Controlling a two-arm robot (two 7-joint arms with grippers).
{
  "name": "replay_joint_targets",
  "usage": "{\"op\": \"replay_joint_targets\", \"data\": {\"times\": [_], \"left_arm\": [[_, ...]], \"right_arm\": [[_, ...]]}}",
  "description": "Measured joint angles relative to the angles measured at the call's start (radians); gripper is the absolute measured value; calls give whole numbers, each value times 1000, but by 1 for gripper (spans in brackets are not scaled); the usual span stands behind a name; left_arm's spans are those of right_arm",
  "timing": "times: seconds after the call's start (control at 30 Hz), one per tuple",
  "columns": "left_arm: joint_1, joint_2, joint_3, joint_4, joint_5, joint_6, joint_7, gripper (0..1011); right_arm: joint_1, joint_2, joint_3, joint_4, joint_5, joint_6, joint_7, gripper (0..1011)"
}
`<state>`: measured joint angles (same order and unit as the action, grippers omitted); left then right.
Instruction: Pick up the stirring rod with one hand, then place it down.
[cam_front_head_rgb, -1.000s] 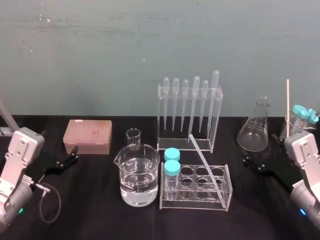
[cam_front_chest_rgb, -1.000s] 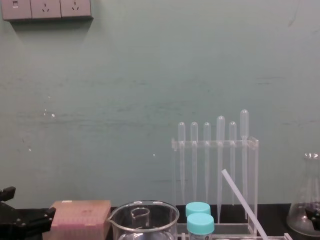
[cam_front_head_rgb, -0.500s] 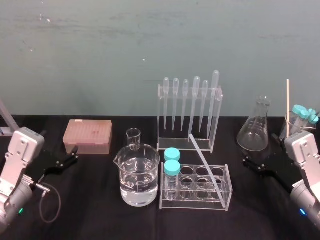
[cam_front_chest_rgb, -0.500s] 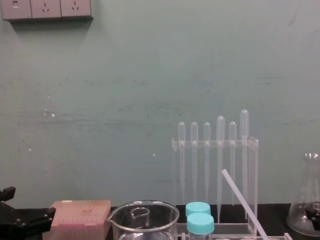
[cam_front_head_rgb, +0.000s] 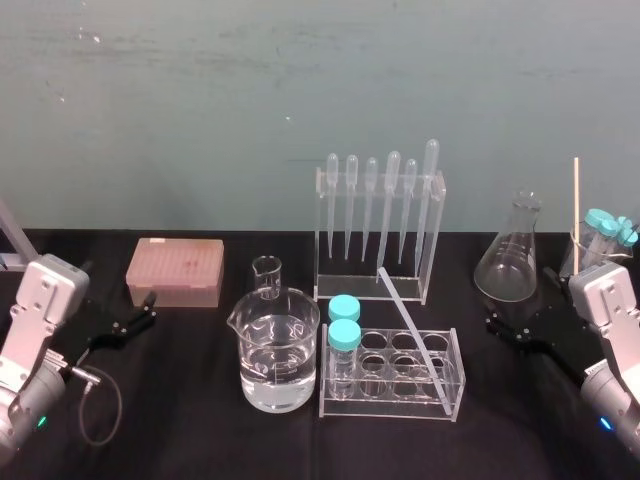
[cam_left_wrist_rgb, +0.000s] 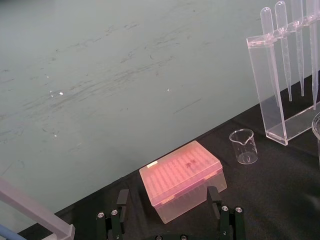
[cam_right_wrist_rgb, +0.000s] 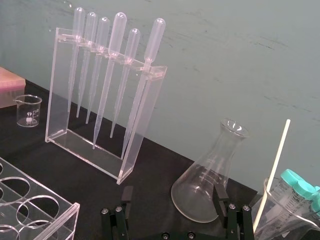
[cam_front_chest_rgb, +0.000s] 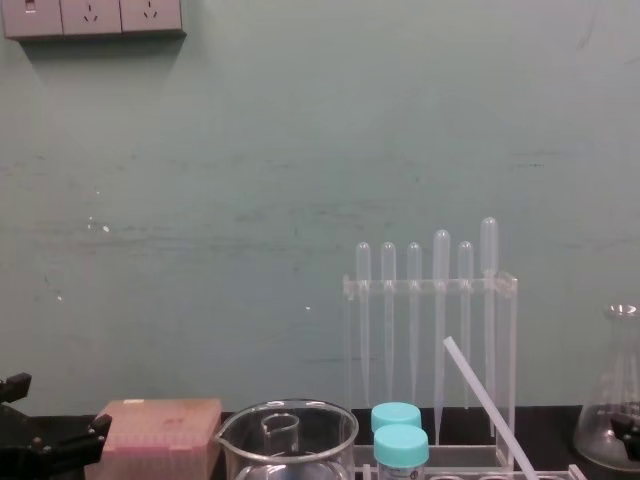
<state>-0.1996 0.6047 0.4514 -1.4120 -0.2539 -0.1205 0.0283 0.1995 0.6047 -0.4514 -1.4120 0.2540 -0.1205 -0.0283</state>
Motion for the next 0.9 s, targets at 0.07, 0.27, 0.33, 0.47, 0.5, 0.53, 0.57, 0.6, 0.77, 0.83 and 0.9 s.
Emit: {"op": "replay_joint_targets", "data": {"times": [0.07,0.27,0.33,0.47,0.5,0.53,0.57,0.6,0.77,0.83,0.9], "left_arm": [[0,0,0,0,0,0,0,1000],[0,0,0,0,0,0,0,1000],[0,0,0,0,0,0,0,1000],[0,0,0,0,0,0,0,1000],[0,0,0,0,0,0,0,1000],[0,0,0,0,0,0,0,1000],[0,0,0,0,0,0,0,1000],[0,0,0,0,0,0,0,1000],[0,0,0,0,0,0,0,1000],[0,0,0,0,0,0,0,1000],[0,0,0,0,0,0,0,1000]], "right_arm": [[0,0,0,0,0,0,0,1003],[0,0,0,0,0,0,0,1003],[0,0,0,0,0,0,0,1003],[0,0,0,0,0,0,0,1003],[0,0,1,0,-1,0,0,1003],[-1,-1,4,0,-3,1,-1,1003],[-5,-3,13,-1,-8,-1,-8,1003],[-7,-3,17,-4,-13,-5,-12,1003],[-26,-1,42,-36,-47,-66,-37,1003],[-35,6,47,-62,-65,-112,-37,1003],[-39,11,47,-80,-72,-143,-24,1003]]}}
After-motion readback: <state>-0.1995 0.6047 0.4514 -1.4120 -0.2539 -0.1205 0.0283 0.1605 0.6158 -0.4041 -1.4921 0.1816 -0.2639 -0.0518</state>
